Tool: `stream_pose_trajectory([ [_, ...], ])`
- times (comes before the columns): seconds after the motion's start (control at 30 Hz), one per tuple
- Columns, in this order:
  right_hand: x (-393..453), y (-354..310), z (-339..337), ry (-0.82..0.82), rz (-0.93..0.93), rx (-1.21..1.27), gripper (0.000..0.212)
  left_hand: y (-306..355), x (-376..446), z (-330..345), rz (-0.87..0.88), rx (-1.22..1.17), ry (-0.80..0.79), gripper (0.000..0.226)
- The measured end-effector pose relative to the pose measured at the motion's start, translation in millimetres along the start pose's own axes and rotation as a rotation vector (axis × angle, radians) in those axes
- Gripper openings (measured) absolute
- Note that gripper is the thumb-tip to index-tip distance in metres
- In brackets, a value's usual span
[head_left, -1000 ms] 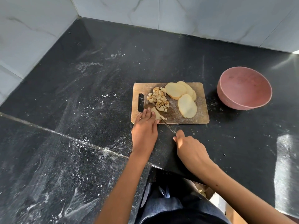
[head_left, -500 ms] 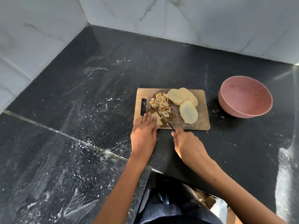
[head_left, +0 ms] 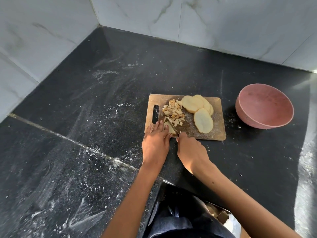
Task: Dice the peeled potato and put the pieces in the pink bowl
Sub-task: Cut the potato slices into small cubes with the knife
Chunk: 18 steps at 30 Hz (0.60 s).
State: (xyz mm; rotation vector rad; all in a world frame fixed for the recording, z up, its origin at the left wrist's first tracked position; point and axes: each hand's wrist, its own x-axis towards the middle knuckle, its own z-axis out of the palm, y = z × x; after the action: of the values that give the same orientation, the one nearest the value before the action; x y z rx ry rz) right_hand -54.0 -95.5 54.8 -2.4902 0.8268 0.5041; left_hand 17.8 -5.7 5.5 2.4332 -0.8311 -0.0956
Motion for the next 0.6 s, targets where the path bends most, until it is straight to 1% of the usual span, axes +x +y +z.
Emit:
stream_pose_trajectory([
  [0.1,-7.9,8.5,4.4,-0.053,0.042,-0.051,0.017,-0.6,0.0,-0.4,0.001,-0.009,0.001,0.034],
  [0.17,-17.8,15.6,9.6,-0.065,0.060,-0.060,0.010,-0.4,-0.1,-0.1,0.000,-0.015,0.003,0.034],
  [0.23,-21.9,17.0,11.5,-0.051,0.062,-0.055,0.007,0.5,-0.1,0.3,0.000,-0.002,0.006,0.033],
  [0.33,-9.4,11.6,4.8,-0.035,0.095,-0.013,0.021,-0.3,0.4,1.7,0.008,0.009,0.012,0.034],
  [0.4,-2.4,9.4,-0.8,-0.023,0.101,0.042,0.025,-1.6,0.4,2.6,0.010,0.016,-0.002,0.034],
  [0.6,-10.6,14.9,-9.0,0.050,0.044,0.114,0.022,0.5,0.0,3.3,0.005,0.021,0.009,0.035],
])
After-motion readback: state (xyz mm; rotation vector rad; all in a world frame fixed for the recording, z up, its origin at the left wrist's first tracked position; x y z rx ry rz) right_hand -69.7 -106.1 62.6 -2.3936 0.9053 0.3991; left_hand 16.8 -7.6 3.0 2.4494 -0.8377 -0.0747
